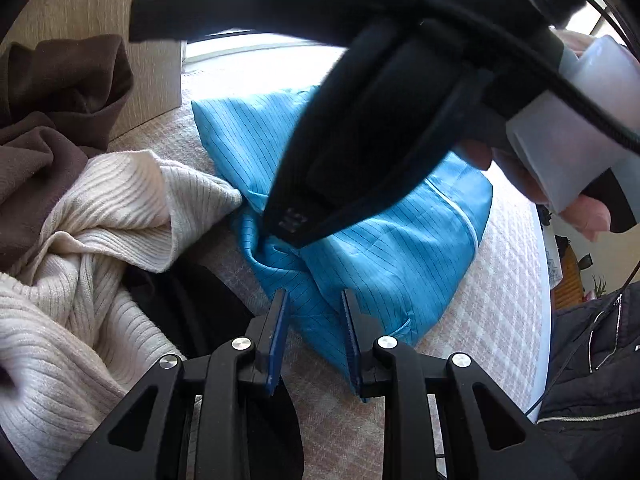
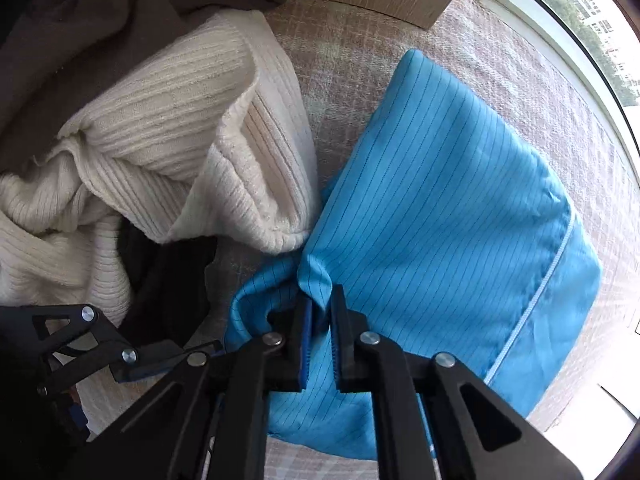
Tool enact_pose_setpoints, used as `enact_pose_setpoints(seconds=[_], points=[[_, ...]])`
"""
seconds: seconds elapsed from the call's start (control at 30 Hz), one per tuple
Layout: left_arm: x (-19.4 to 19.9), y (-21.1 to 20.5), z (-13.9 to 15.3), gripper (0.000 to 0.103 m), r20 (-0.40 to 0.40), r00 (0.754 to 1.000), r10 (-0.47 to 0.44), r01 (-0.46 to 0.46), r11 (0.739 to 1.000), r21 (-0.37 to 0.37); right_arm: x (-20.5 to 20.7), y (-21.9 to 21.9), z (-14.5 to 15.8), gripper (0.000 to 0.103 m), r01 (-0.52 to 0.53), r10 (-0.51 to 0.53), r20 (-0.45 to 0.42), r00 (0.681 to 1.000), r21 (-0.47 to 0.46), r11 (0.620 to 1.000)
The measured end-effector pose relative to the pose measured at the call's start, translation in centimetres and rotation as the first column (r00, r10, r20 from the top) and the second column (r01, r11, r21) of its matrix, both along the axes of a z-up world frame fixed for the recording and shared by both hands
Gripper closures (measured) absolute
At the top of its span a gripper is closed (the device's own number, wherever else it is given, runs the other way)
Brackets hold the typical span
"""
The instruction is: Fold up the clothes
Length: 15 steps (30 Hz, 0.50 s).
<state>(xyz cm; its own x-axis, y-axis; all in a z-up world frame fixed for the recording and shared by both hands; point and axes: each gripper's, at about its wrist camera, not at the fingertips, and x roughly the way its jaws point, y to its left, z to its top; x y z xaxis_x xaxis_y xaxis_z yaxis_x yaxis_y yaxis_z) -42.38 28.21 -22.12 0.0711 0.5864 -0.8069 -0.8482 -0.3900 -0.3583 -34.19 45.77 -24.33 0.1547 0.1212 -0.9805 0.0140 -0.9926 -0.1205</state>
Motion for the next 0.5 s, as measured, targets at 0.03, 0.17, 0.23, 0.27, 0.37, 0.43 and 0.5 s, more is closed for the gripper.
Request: enact_pose_setpoints(seconds=[0.03, 0.17, 0.23, 0.27, 0.37, 0.43, 0.5], points=[[-0.1, 0.1, 0.0, 0.080, -0.005, 1.000, -0.003, 0.003, 1.000, -0.006, 0.3, 0.5, 0.6, 0.098, 0.008, -0.009, -0.013, 1.000, -0.015, 1.000], [0.1, 0.6, 0.2, 0.080, -0.023, 1.000, -0.004, 0.003, 1.000, -0.019, 1.5, 2.4, 3.1, 0.099, 0.036, -0.040, -0.050, 0.998, -0.066, 0.997], [0.1, 0.8, 0.1, 0.080, -0.031, 0.999, 0.005, -0.006, 1.000, -0.026, 2.1, 2.7, 4.1, 0.099, 0.039, -0.044, -0.063, 0.997, -0.079, 0.996], [-0.9, 0.2, -0.1, 0.080, -0.029, 0.999, 0.015, -0.016, 0.999, -0.032, 2.4, 2.6, 4.5, 0.099, 0.034, -0.040, -0.067, 0.997, -0.085, 0.996], [-0.9, 0.0, -0.1, 0.080, -0.053, 0.998, 0.022, -0.025, 0.998, -0.061, 3.0, 2.5, 5.0, 0.099, 0.029, -0.037, -0.075, 0.997, -0.106, 0.994], [-0.6, 0.1, -0.2, 0.080, -0.093, 0.996, 0.009, -0.018, 0.995, -0.099, 3.3, 2.4, 5.1, 0.099, 0.023, -0.031, -0.077, 0.997, -0.111, 0.994], [-0.6, 0.5, -0.4, 0.080, -0.126, 0.992, -0.005, -0.012, 0.990, -0.139, 3.6, 2.3, 5.1, 0.099, 0.019, -0.028, -0.076, 0.997, -0.120, 0.993]])
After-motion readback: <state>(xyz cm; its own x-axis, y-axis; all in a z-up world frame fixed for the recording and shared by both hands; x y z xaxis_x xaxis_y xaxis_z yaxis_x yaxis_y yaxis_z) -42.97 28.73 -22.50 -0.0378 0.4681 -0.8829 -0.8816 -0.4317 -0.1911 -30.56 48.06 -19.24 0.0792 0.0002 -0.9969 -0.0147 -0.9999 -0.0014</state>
